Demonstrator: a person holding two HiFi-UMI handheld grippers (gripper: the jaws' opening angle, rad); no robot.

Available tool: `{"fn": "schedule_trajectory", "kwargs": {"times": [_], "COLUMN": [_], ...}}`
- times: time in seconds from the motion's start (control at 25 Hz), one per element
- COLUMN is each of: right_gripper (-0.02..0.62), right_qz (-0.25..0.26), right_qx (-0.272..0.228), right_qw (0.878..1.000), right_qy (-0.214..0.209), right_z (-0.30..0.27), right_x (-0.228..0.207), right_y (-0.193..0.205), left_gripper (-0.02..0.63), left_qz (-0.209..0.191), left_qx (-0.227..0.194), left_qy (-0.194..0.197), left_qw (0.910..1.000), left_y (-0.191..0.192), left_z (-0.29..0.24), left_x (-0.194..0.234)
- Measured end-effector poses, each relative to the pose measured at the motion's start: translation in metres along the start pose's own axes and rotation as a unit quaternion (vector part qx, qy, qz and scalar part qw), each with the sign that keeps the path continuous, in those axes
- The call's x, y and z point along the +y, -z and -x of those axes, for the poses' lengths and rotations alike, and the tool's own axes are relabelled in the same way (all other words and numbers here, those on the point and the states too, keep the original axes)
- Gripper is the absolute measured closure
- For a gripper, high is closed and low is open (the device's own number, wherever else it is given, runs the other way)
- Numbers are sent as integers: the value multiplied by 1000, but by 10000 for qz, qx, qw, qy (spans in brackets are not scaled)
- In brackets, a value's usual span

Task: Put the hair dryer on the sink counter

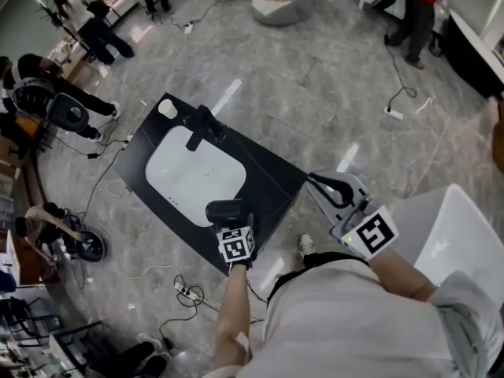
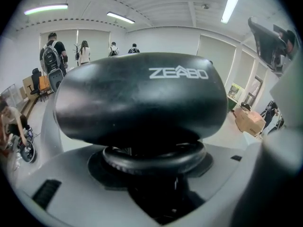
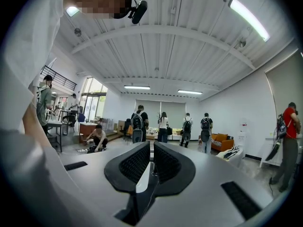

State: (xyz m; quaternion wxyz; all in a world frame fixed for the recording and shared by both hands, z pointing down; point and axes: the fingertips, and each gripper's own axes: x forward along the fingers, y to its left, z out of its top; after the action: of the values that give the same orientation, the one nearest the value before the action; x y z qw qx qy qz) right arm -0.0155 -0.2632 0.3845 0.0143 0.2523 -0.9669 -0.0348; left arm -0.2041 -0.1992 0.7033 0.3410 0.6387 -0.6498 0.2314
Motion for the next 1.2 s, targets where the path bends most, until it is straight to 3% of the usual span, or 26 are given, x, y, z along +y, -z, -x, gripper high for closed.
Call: {"fn": "schedule_trajectory", "kwargs": {"times": [0.24,0.8,1.2], "right_gripper": [548,548,548], "right_qz": [-16,-115,-180], "right_qx": [7,34,32], "right_qw": [10000,9998,9997], "right_qy": [60,179,162], "right_z": [-3,1,1], "right_x": [-12,-33,-41], "right_y": [4,9,12], "left_gripper": [316,314,302], "left_qz": [167,214,-57], "left_qx": [433,1011,1293], "left_qy": [-53,6,-157], "left_qw": [9989,9946,9915], "left_y": [8,16,21], "left_z": [-22,-47,-57], "left_x": [5,1,1]}}
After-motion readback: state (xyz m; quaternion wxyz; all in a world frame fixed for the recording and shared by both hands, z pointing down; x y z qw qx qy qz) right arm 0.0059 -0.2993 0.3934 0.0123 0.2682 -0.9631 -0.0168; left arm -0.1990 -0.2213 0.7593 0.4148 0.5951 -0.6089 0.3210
